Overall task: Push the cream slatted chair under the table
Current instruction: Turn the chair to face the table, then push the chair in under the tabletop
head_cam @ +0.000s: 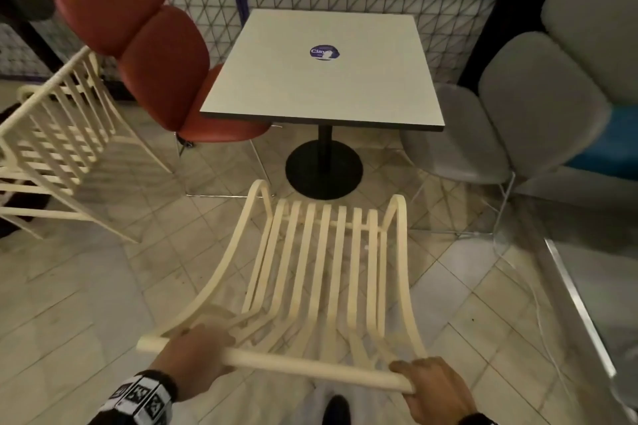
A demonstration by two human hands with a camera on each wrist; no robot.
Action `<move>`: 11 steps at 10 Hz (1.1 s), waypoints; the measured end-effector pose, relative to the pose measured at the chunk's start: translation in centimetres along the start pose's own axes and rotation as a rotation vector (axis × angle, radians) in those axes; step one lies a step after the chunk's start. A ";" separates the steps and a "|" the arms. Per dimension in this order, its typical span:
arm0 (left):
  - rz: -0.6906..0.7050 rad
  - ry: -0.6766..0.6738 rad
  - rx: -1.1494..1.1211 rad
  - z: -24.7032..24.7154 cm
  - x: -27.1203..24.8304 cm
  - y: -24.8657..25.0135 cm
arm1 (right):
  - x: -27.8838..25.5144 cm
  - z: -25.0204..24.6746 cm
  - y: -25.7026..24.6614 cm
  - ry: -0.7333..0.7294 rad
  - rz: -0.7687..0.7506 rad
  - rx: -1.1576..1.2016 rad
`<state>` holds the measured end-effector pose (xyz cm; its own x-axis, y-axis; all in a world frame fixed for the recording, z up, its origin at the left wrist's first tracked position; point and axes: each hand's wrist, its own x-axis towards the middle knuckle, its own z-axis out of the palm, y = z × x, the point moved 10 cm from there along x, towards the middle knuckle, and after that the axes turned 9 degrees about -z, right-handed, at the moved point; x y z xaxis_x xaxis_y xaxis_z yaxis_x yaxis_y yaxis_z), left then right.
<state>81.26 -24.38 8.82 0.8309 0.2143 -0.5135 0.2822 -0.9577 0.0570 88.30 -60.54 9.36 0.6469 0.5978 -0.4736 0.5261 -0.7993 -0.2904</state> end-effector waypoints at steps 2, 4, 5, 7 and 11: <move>-0.374 0.196 -0.265 -1.4 -1.9 -6.7 | -4.6 -3.9 4.3 0.393 0.324 0.598; -0.847 0.284 -0.714 0.7 -1.2 -10.6 | -5.3 8.4 14.8 0.358 0.494 1.360; -1.025 0.227 -0.812 1.3 -0.5 -11.6 | -6.0 17.5 13.0 0.186 0.681 1.293; -0.970 0.230 -0.763 -1.1 2.8 -11.6 | 2.1 4.1 7.2 0.092 0.734 1.621; -0.873 0.300 -1.054 -8.9 16.3 -10.1 | 13.9 -6.9 14.0 0.328 0.839 1.566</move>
<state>96.23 -9.53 7.49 0.2346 0.8189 -0.5238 0.8663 0.0683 0.4949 108.48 -63.05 4.46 0.6116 -0.1215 -0.7818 -0.7906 -0.0579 -0.6095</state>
